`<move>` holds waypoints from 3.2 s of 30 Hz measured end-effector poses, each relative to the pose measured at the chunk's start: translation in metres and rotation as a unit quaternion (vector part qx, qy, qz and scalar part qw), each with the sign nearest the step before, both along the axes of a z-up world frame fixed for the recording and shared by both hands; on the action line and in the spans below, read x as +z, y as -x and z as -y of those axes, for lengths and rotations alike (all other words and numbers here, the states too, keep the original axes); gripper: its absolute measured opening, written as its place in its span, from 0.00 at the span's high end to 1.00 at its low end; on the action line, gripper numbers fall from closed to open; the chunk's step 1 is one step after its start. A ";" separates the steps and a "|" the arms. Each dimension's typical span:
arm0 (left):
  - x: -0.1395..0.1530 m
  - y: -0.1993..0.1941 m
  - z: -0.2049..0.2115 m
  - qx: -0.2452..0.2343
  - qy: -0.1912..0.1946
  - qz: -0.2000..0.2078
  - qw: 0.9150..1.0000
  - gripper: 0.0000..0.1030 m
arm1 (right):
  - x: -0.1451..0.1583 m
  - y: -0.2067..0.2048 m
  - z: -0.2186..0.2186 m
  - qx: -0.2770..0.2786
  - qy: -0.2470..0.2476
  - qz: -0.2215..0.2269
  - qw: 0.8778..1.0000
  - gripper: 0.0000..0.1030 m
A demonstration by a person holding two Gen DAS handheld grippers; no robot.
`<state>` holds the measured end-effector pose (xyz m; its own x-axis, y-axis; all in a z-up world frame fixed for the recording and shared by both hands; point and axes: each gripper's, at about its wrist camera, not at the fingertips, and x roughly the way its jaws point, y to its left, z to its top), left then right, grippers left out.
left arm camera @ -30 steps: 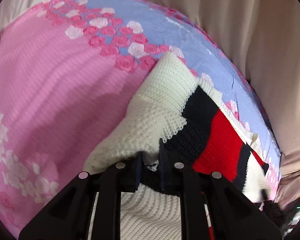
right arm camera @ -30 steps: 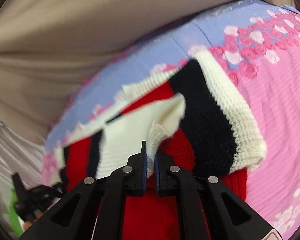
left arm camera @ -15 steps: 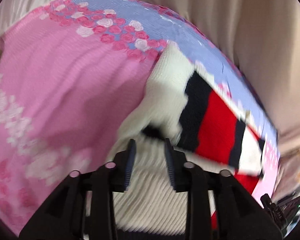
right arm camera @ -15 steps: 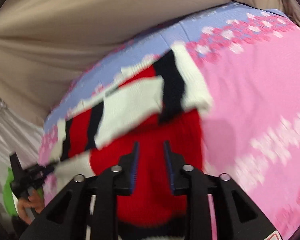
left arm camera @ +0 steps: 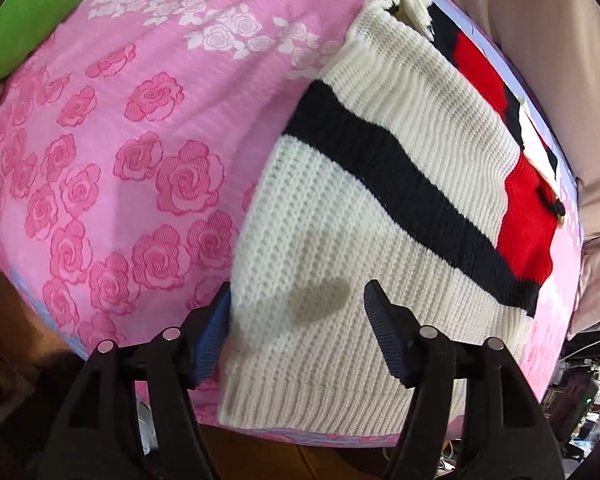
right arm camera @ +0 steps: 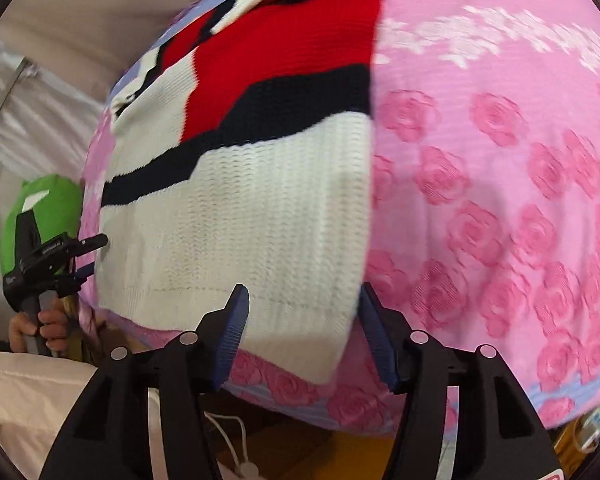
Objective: Fold small clothes
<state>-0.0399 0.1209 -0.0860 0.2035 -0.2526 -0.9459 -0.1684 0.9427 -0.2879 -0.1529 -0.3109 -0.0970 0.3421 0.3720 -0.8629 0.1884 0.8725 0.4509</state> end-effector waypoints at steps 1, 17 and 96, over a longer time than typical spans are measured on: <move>0.000 0.000 0.001 0.001 -0.004 -0.001 1.000 0.39 | 0.001 -0.004 -0.001 0.006 0.001 0.005 1.000 0.50; 0.005 0.064 0.036 -0.063 0.016 -0.067 0.996 0.94 | 0.043 0.059 0.058 0.051 0.093 -0.030 0.994 0.96; 0.054 -0.221 0.370 -0.298 0.006 0.239 0.924 0.39 | 0.124 -0.318 0.098 0.011 -0.051 0.169 0.984 0.91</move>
